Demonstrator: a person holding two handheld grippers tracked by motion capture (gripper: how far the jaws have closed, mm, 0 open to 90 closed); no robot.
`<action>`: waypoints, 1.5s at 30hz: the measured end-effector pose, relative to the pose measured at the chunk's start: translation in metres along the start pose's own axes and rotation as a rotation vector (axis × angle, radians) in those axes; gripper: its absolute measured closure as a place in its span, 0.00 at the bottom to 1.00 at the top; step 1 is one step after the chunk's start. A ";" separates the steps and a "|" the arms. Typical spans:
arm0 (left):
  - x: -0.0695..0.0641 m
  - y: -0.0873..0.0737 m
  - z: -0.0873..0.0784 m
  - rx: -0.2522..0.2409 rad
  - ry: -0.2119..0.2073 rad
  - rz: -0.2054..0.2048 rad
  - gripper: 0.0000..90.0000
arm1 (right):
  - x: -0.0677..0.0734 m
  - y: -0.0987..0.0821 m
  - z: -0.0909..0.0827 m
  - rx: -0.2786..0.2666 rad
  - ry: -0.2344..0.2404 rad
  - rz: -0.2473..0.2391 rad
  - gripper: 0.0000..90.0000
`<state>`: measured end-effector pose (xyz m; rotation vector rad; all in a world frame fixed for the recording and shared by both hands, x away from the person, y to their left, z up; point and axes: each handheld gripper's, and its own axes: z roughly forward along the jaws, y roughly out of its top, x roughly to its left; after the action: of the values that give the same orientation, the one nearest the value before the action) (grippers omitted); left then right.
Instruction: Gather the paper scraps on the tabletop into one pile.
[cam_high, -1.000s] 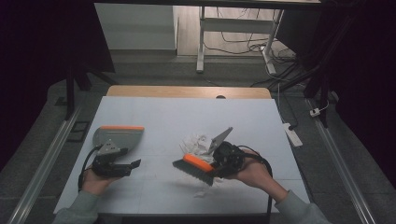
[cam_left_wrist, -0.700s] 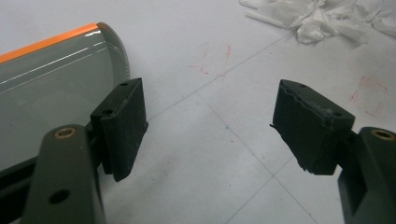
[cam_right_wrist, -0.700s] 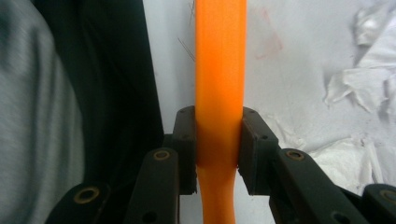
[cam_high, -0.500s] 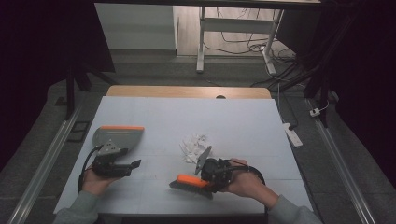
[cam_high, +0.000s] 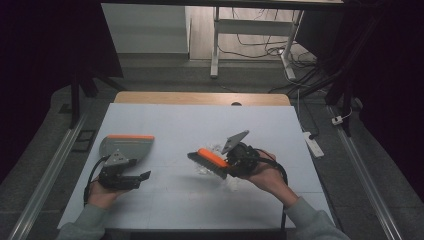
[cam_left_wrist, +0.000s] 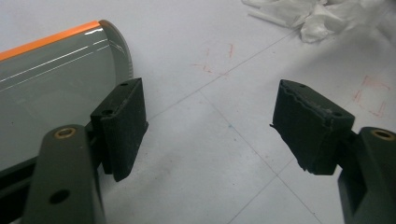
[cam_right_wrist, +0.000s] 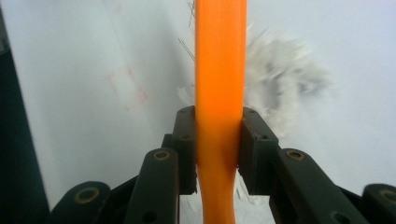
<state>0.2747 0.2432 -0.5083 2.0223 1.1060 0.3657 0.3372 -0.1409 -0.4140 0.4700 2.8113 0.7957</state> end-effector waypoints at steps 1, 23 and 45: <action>0.000 0.000 0.000 0.003 0.000 0.004 0.30 | -0.001 -0.003 -0.008 -0.022 -0.016 0.016 0.78; -0.004 -0.002 -0.002 -0.003 -0.013 0.026 0.30 | -0.034 -0.062 0.007 0.077 -0.099 0.511 0.78; -0.004 -0.003 0.000 0.008 -0.005 0.023 0.30 | -0.040 -0.050 -0.035 -0.241 -0.085 0.483 0.78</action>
<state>0.2706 0.2410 -0.5105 2.0433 1.0833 0.3688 0.3532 -0.2125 -0.4076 1.1306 2.5019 1.1512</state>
